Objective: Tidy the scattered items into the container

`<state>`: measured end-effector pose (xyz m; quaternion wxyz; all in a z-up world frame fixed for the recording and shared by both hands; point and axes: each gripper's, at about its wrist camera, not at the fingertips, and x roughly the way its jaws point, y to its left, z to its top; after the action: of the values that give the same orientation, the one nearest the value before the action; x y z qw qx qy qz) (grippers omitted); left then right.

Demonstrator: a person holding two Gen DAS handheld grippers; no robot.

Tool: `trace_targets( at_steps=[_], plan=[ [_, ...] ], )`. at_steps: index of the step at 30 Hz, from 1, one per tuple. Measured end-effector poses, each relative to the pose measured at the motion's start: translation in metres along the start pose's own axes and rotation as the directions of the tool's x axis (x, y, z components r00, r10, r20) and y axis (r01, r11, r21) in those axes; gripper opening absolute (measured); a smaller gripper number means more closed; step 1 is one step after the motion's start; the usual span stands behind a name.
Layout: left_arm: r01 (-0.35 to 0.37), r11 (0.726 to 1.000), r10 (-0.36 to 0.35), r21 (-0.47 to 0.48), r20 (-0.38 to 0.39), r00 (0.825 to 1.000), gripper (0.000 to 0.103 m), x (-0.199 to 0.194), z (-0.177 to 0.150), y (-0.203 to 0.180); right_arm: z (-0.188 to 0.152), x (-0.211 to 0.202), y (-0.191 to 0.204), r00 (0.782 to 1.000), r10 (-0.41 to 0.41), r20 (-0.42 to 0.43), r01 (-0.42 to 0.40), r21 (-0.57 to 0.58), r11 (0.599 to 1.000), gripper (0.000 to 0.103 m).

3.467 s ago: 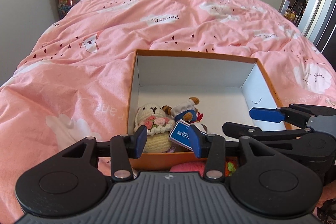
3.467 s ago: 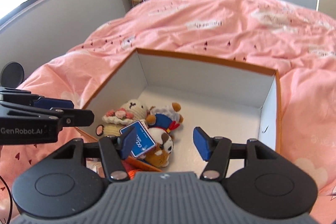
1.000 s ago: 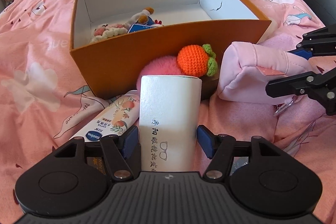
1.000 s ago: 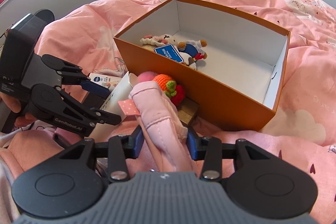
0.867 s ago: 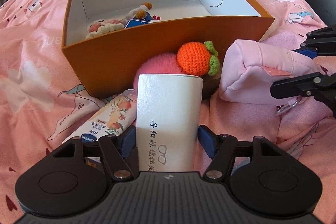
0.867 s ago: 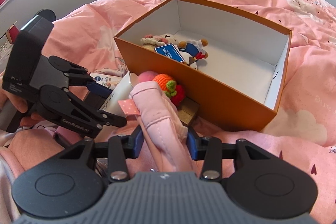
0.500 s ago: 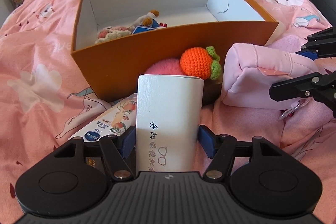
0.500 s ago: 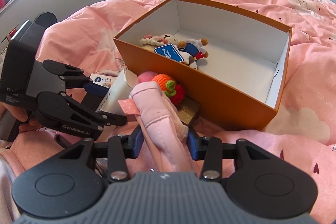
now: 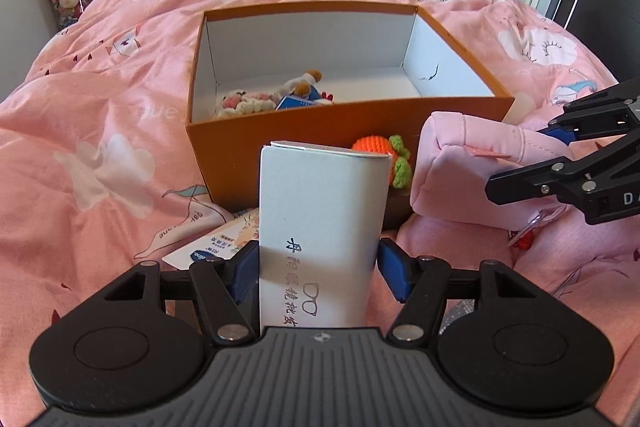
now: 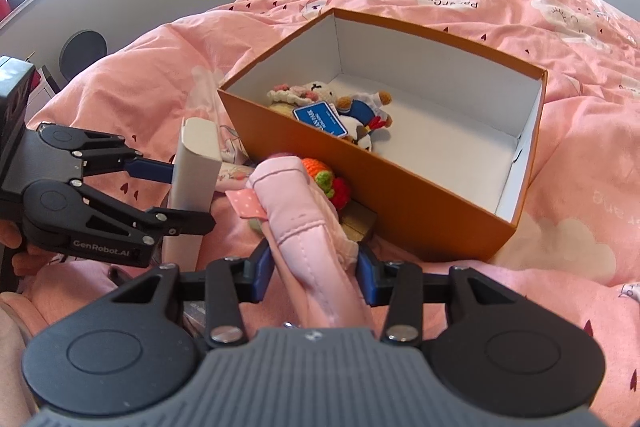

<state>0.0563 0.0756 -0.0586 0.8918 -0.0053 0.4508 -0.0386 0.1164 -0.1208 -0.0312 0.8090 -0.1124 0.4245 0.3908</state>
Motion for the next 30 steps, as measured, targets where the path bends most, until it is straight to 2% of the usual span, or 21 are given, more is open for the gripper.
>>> trace_targets(
  at_steps=[13, 25, 30],
  plan=[
    [0.036, 0.999, -0.035, -0.004, 0.112, 0.993, 0.072, -0.035, 0.022, -0.003, 0.021, -0.019, 0.007, 0.997, -0.001, 0.077, 0.005, -0.053, 0.999, 0.045],
    [0.037, 0.999, -0.041, 0.025, 0.211, 0.977, 0.072, -0.06, 0.052, -0.002, 0.047, -0.04, 0.005, 0.986, 0.008, 0.168, 0.008, -0.096, 0.995, 0.045],
    [0.06, 0.998, -0.061, 0.011, 0.253, 0.966, 0.072, -0.069, 0.069, 0.004, 0.064, -0.046, 0.001, 0.975, -0.019, 0.22, 0.047, -0.123, 0.991, 0.045]
  ],
)
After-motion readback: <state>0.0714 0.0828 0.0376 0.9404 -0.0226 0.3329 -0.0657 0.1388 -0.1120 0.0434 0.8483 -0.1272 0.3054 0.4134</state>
